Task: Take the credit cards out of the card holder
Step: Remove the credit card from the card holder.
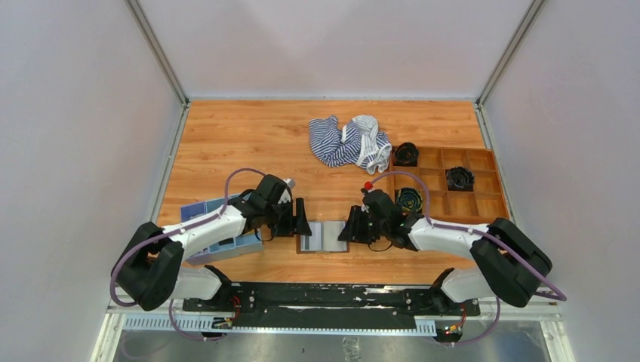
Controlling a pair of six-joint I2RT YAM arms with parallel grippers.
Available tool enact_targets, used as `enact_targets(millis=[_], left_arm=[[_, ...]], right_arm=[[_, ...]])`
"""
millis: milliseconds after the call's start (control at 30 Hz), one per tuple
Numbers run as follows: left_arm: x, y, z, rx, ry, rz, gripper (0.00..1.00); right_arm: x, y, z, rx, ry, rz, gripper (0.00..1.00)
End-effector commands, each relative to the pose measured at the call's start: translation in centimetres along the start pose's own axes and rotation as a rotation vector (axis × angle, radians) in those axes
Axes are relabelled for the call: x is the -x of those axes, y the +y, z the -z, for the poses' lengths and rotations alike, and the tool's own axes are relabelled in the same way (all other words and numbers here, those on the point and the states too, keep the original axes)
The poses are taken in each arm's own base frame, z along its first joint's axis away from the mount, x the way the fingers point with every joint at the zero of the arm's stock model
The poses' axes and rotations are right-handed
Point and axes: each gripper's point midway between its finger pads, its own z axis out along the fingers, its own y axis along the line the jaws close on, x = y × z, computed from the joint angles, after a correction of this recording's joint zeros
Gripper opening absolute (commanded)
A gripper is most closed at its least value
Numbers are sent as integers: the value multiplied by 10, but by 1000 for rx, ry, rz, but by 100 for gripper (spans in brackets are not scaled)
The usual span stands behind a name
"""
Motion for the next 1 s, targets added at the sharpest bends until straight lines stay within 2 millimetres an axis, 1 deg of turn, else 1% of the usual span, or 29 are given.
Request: enact_targets(millis=[0,167,333,567,967], left_arm=[[8,-15,-7,-65,-22,-4,70],[8,-21,-13,-101,-16,-3,70],[4,-23,-22,-124,8,5,70],[1,-25,-30,-138,28,10,69],[0,-26,-33,-141,39,6,69]], right_arm=[[-9,-8,-3,-21,28,-6,39],[-4,2,-3,11,24,8,39],[-7,11,-9,43,62,17,38],[-11,15,-11,60,79,18,38],[-4,19,-5,62,48,31,38]])
